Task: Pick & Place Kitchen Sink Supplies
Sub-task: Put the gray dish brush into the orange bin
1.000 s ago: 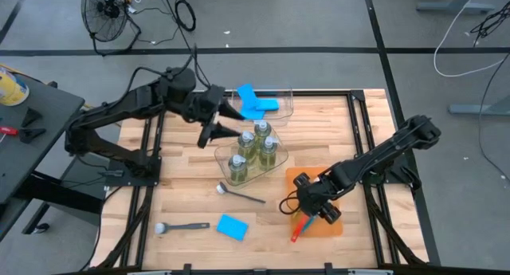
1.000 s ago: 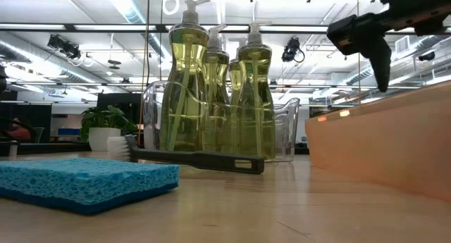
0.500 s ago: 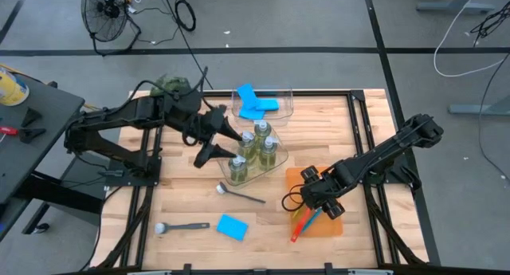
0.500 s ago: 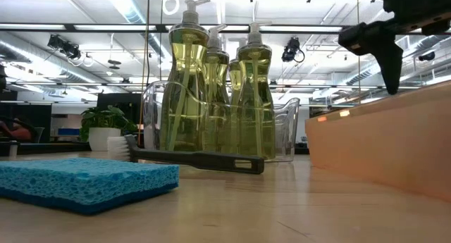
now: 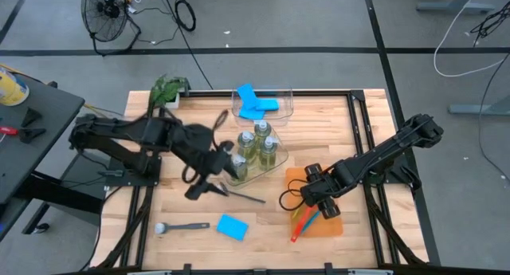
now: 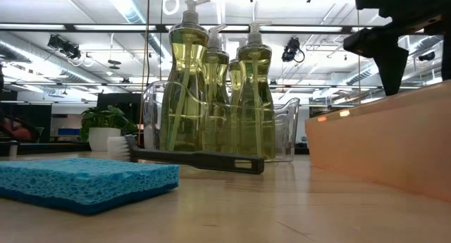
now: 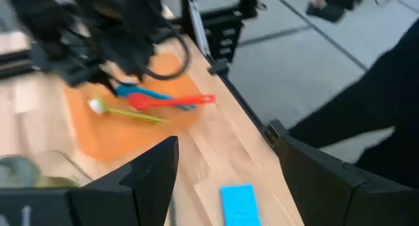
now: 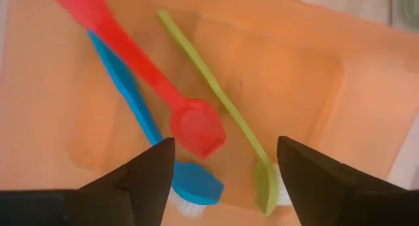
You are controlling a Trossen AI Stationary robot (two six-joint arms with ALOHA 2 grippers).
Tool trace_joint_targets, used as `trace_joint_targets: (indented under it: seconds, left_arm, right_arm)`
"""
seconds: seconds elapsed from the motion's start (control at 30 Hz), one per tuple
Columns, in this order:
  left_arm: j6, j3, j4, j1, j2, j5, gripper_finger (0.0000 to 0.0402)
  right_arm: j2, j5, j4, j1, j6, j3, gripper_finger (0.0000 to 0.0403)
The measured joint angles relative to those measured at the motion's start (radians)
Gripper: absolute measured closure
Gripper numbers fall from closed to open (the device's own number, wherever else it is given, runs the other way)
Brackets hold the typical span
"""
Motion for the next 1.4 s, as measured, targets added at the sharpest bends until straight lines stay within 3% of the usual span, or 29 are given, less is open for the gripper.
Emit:
trace_joint_targets:
  seconds: [0.17, 0.37, 0.53, 1.03, 1.4]
  left_arm:
    - [0.002, 0.000, -0.021, -0.062, 0.044, -0.016, 0.0134]
    - [-0.016, -0.001, -0.019, -0.138, 0.095, -0.152, 0.0134]
    - [-0.128, -0.001, -0.018, -0.193, 0.156, -0.245, 0.0134]
    - [-0.200, -0.001, -0.008, -0.270, 0.398, -0.496, 0.0134]
    - [-0.200, -0.001, 0.002, -0.275, 0.503, -0.595, 0.0134]
  right_arm:
    - [0.000, 0.004, -0.012, 0.000, 0.117, 0.000, 0.0136]
    - [0.000, 0.023, -0.032, 0.000, 0.151, 0.000, 0.0136]
    - [0.000, 0.021, -0.062, 0.000, 0.211, 0.000, 0.0136]
    - [0.000, 0.019, -0.082, 0.001, 0.143, 0.000, 0.0136]
    - [0.000, 0.019, -0.076, 0.001, 0.139, 0.000, 0.0136]
